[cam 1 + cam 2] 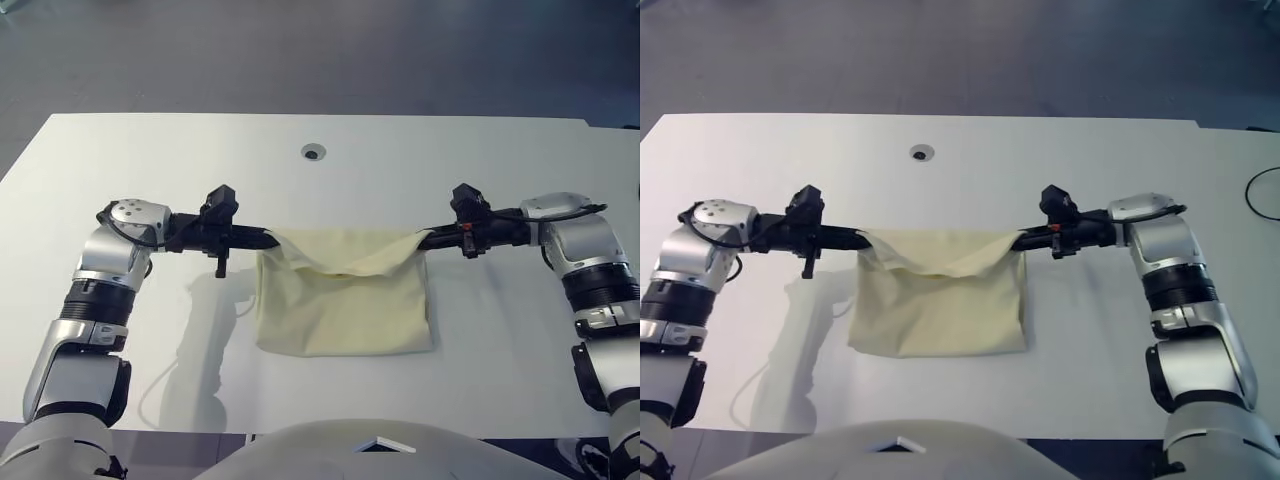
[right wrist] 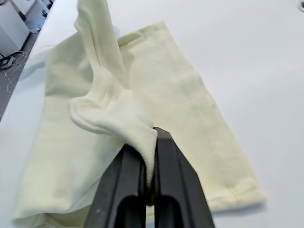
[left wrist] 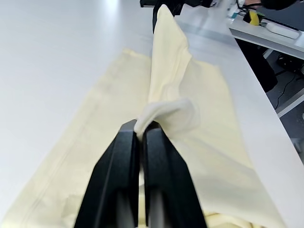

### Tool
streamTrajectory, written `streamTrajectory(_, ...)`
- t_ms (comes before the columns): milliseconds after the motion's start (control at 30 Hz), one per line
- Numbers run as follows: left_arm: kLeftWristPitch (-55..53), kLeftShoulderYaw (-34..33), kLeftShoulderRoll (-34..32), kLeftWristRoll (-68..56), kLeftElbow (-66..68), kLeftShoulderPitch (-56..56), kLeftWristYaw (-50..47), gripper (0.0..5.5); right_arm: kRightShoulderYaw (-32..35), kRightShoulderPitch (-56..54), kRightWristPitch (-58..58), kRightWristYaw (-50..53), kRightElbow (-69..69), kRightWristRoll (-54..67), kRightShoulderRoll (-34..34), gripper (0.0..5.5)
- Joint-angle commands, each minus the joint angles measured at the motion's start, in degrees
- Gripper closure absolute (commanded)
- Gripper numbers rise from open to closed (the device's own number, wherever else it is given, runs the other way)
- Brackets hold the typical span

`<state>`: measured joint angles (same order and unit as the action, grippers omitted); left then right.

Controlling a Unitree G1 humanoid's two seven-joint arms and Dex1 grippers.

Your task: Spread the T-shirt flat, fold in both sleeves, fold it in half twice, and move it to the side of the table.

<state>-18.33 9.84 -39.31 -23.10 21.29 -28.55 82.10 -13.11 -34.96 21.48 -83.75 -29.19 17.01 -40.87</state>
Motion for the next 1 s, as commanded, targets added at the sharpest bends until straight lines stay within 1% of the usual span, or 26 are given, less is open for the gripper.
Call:
streamTrajectory(33,2.57,0.86,1.52,3.62,5.39,-1.81,-0.23,5.49,0.33,-2.31,-2.99,1.49,-6.6,-2.96,1.95,5.5)
streamTrajectory(133,4.48,0.93,3.31,5.78,11.15,-3.15,-1.18,5.49,0.25,-3.39,-4.7,2.52,-13.02,-5.28,3.38,5.5)
streamTrajectory(200,5.27,0.55,5.18,6.78,15.06,-4.35,-2.55,5.49,0.69,-4.04,-3.68,2.4,-16.18,-5.6,4.69,5.5)
streamTrajectory(233,5.45,-0.04,6.32,7.03,16.9,-5.05,-3.83,5.19,0.92,-4.33,-2.95,2.32,-17.48,-5.59,5.35,5.5)
streamTrajectory(333,5.38,-2.36,9.04,6.53,21.26,-6.89,-6.9,4.8,3.53,-6.1,1.07,3.01,-21.69,-3.71,7.91,5.5)
streamTrajectory(400,5.03,-3.19,9.75,6.67,22.98,-7.64,-7.82,4.41,5.79,-7.44,3.94,4.13,-23.64,-2.43,9.18,5.5)
streamTrajectory(433,4.92,-3.52,9.97,6.94,23.86,-7.97,-8.21,4.34,7.08,-8.3,5.51,5.59,-25.03,-2.01,9.74,5.16)
streamTrajectory(467,4.86,-3.66,9.97,7.35,24.58,-8.13,-8.55,4.16,8.42,-9.17,6.86,7.24,-26.65,-1.67,10.15,5.09)
streamTrajectory(533,5.56,-3.8,9.89,8.34,26.36,-8.49,-9.37,3.8,10.67,-10.3,8.39,10.82,-29.57,-1.58,10.32,4.74)
streamTrajectory(667,8.25,-5.34,9.31,9.9,28.2,-8.64,-12.21,3.18,12.71,-10.41,8.0,14.63,-31.63,-2.62,9.64,4.13)
streamTrajectory(700,8.93,-6.13,9.31,9.8,28.44,-8.92,-13.07,3.12,13.44,-10.21,7.97,15.02,-31.21,-2.35,9.41,4.08)
streamTrajectory(767,9.28,-8.27,9.34,8.63,26.48,-8.8,-14.59,2.7,14.53,-9.76,8.47,14.78,-29.22,-1.62,9.06,3.68)
streamTrajectory(867,8.61,-12.33,10.1,5.51,19.01,-6.95,-17.24,2.19,15.46,-7.51,9.07,13.6,-22.21,-0.41,8.5,3.18)
streamTrajectory(967,4.47,-13.98,10.07,2.92,4.79,-1.47,-20.5,1.7,15.47,-1.08,13.29,12.8,-5.9,2.0,7.1,2.71)
streamTrajectory(1000,2.2,-14.12,9.71,1.86,-1.88,1.52,-21.61,1.53,14.89,1.71,14.39,12.86,0.34,2.32,6.18,2.93)
